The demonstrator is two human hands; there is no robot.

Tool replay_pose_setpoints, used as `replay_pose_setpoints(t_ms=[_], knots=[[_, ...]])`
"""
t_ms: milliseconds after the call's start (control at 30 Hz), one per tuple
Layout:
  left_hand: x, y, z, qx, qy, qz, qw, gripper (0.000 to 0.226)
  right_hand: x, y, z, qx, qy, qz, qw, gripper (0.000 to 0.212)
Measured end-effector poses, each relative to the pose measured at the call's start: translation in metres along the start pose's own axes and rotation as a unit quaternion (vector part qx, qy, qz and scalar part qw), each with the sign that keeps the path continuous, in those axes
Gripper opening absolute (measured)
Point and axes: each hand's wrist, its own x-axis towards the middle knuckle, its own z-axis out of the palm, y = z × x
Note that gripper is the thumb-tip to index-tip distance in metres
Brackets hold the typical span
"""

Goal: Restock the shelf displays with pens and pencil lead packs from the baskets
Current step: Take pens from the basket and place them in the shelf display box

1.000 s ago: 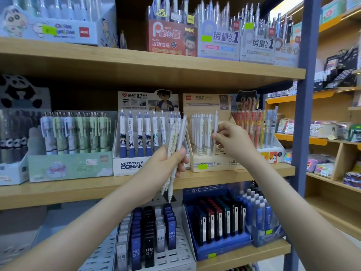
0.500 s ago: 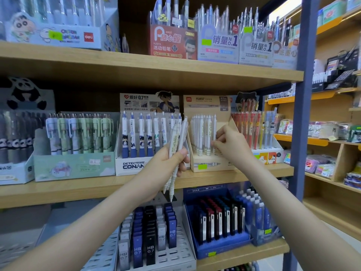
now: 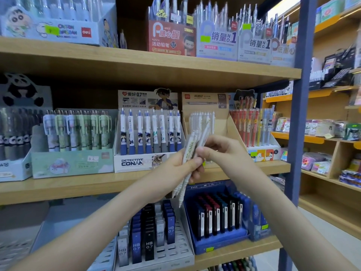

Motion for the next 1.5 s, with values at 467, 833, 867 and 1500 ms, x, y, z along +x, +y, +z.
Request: replay_pose_setpoints(t_ms=[467, 833, 867, 1500], knots=[[0.009, 0.003, -0.006, -0.009, 0.112, 0.026, 0.993, 0.015, 0.043, 0.025, -0.054, -0.131, 0.170, -0.024, 0.976, 0.013], [0.017, 0.003, 0.000, 0.000, 0.096, 0.037, 0.995, 0.017, 0.064, 0.028, -0.055, -0.219, 0.117, -0.050, 0.967, 0.005], [0.017, 0.003, 0.000, 0.000, 0.096, 0.036, 0.995, 0.017, 0.065, 0.030, -0.056, -0.220, 0.120, -0.051, 0.967, 0.003], [0.030, 0.011, 0.011, -0.020, 0.103, 0.038, 0.994, 0.017, 0.053, 0.049, -0.048, -0.212, 0.078, 0.006, 0.974, 0.022]])
